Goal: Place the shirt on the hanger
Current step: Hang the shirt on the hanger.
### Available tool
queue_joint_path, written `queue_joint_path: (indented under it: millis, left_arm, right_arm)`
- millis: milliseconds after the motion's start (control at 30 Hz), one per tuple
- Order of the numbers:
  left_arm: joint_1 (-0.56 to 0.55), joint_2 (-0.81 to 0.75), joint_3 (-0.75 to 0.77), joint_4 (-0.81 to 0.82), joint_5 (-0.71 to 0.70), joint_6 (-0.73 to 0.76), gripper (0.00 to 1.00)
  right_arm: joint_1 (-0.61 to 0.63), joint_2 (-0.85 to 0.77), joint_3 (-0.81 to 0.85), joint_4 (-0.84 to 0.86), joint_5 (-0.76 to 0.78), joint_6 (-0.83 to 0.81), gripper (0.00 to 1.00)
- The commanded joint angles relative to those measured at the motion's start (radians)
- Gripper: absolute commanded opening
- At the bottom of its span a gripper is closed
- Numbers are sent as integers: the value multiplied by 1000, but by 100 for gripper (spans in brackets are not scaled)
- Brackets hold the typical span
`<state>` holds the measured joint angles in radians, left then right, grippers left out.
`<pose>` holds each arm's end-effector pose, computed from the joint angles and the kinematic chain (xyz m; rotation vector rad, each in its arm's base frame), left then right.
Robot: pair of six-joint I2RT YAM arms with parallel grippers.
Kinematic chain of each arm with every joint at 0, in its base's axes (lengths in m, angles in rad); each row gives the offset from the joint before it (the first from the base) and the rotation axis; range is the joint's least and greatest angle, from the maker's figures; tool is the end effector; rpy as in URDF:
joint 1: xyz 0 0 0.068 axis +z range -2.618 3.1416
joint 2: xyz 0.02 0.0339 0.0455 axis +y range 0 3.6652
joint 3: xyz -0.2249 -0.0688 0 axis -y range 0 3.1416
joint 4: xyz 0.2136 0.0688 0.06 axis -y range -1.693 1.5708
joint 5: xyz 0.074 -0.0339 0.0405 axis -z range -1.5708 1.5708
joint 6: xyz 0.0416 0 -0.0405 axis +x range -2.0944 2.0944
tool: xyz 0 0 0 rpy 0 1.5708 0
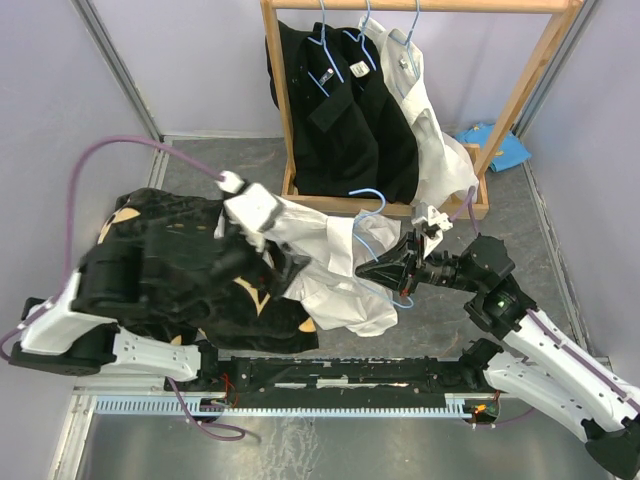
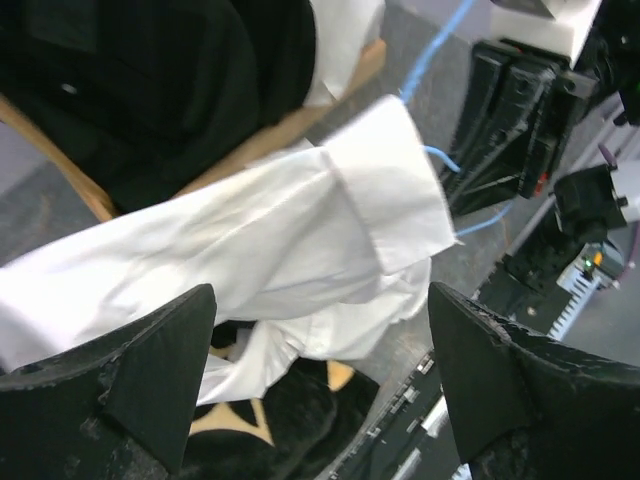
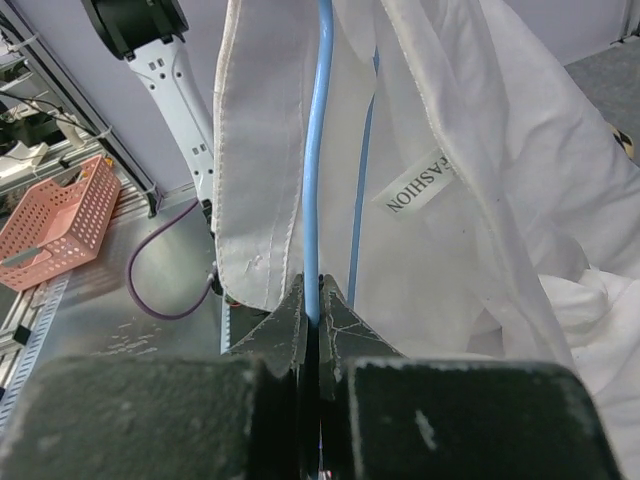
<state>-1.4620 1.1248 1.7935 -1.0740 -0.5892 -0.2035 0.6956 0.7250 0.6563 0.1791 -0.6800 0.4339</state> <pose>0.0396 -0.1498 0.4531 0.8129 1.7638 -0.5398 0.1173 0.1320 0.3196 -0.8032 1.4456 1.3791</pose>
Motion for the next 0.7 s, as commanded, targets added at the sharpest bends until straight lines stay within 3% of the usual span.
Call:
queue_joint_path:
  millis: [0, 300, 433, 667]
  left_arm:
    - [-5, -67, 50, 40, -106, 193, 93]
    - [-5, -227, -150, 275, 7, 571, 90]
    - [-4, -256, -242, 345, 181, 734, 91]
    - [-5, -209, -306, 341, 267, 900, 83]
  right_arm:
    - [-1, -32, 20, 115, -32, 34, 0]
    - [-2, -88, -9, 110, -92, 68, 0]
    - [-1, -98, -7, 66, -140, 64, 0]
    - [-2, -153, 1, -85, -165, 0, 0]
